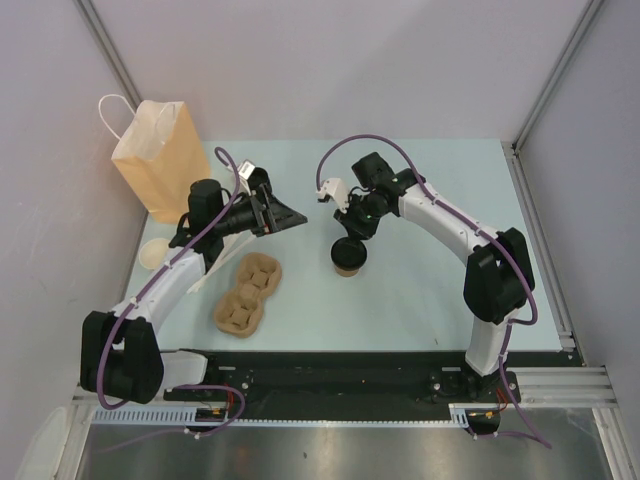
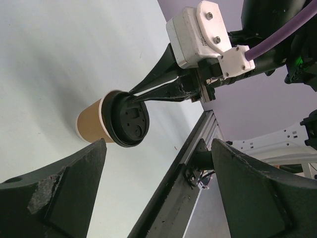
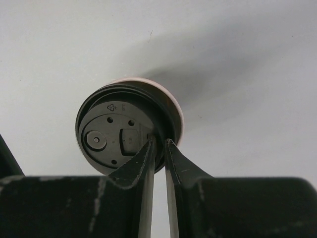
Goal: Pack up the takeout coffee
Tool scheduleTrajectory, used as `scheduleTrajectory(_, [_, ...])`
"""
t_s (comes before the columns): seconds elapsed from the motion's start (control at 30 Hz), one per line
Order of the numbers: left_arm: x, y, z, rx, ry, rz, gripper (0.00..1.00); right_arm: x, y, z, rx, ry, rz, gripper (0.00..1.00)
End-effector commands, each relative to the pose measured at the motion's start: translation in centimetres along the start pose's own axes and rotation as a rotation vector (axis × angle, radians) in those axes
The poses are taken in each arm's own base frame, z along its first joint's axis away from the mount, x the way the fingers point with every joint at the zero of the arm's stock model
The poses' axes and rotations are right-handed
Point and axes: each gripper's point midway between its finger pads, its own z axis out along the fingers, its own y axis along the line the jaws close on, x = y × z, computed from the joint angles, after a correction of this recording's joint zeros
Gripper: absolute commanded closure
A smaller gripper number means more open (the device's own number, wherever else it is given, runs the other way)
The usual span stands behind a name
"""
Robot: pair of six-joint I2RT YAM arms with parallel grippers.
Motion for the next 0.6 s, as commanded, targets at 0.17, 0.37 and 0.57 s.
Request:
scheduleTrajectory(0.17, [-0.97,-1.29,0.14,0.031,-0.011,0.052,0.08,-1.21,0.10,-0.77,0.014,-0.039,-0.035,0.78])
scheduleTrajectory(0.37, [-1.03,-1.40,0.09,0.032,-0.013,0.056,0.08,-1.48,0.31,-0.77,0.009,-0.046,-0.042,0.70])
scheduleTrajectory(0.57, [-1.06,-1.46,0.07,0.034,-0.014,0.058,0.08,-1.28,0.38,-0.57,0.004,-0.038,-0.045,0.68])
